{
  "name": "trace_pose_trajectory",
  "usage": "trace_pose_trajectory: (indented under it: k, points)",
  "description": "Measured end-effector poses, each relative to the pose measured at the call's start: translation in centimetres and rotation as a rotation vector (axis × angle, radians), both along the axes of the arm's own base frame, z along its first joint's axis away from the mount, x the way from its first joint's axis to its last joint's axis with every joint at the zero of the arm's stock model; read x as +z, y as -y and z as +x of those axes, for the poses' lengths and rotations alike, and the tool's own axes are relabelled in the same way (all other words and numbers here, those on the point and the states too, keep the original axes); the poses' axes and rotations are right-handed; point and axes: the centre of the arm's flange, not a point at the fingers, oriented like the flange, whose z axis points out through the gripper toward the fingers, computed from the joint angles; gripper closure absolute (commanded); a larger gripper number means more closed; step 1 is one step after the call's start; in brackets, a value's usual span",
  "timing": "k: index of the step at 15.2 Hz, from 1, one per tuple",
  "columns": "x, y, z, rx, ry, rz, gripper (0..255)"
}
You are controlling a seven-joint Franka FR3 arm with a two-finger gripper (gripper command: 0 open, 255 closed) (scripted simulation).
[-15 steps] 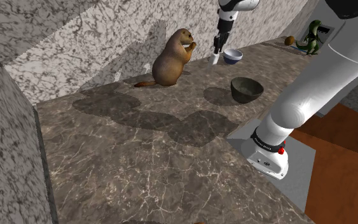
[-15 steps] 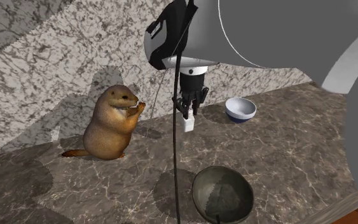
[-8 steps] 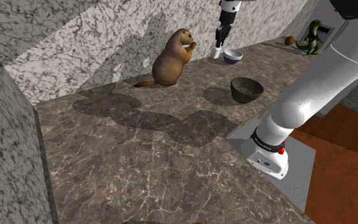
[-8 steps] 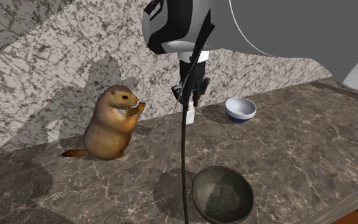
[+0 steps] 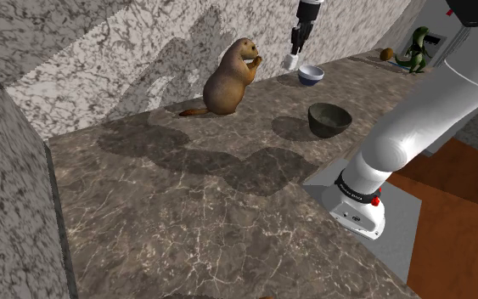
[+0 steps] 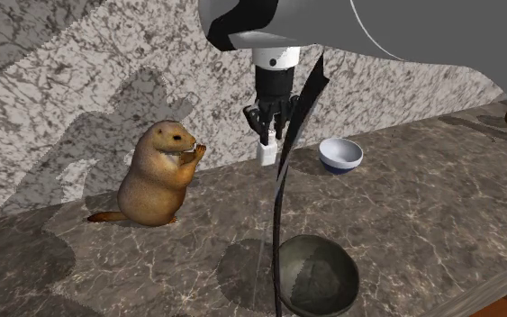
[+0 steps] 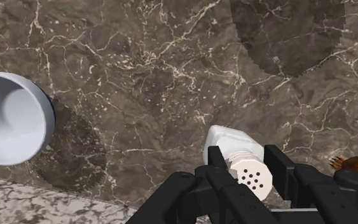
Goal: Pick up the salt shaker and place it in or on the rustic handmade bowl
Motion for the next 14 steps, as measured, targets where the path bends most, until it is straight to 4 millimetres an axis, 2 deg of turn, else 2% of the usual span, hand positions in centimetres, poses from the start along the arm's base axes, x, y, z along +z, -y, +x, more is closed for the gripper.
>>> trace_pose_trajectory:
  k: [14]
  points:
    - [3.1,-4.7,-16.9,0.000,0.001,0.000,255]
